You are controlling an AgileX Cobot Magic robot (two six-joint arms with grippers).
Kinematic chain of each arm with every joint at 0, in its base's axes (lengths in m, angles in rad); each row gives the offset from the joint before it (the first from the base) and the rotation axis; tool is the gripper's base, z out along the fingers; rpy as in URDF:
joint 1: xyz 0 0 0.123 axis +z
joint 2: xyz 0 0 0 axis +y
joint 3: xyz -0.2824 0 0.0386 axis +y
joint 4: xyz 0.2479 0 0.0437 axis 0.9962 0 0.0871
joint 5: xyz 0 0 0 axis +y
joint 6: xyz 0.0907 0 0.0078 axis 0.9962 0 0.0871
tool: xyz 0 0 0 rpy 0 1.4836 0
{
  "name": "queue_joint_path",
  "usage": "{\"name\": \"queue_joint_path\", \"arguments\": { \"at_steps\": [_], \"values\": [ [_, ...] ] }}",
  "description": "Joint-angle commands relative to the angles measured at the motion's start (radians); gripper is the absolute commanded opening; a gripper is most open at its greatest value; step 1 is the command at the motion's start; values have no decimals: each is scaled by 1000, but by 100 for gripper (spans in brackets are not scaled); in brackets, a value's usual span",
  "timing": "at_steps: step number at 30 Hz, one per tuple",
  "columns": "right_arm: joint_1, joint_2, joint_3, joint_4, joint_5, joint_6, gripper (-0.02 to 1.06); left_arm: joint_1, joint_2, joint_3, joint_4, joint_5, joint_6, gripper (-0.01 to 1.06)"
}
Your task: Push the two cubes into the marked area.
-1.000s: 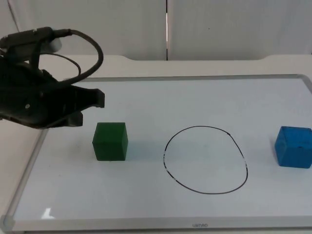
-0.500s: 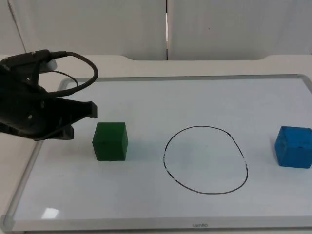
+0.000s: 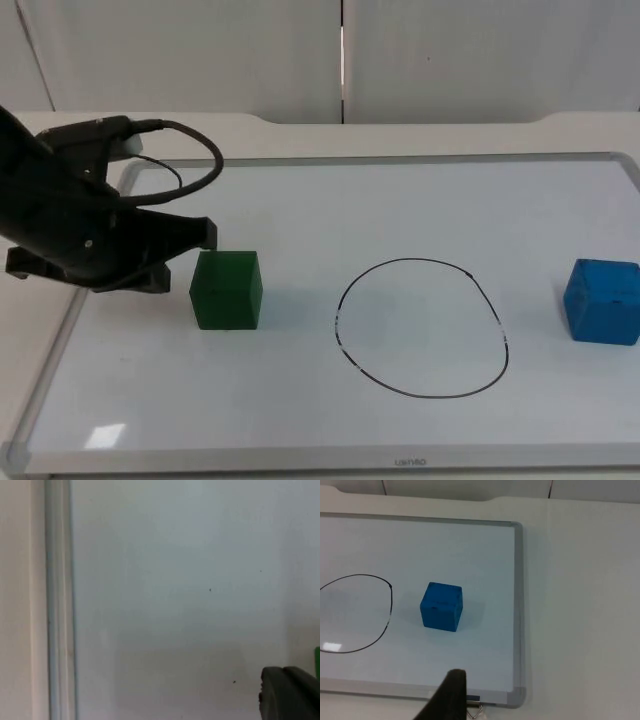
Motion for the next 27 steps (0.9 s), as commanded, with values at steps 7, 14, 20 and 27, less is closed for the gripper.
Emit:
{"name": "queue_joint_path", "arguments": {
  "at_steps": [7, 14, 20, 27],
  "values": [
    [-5, -4, 3, 1, -4, -8, 105, 2, 34, -20, 6, 43, 15, 0],
    [-5, -4, 3, 1, -4, -8, 105, 0, 34, -20, 3, 63, 15, 0],
    [-5, -4, 3, 1, -4, -8, 105, -16, 34, -35, -5, 70, 15, 0],
    [-5, -4, 3, 1, -4, -8, 105, -58, 34, -49, -21, 68, 15, 0]
  ]
}}
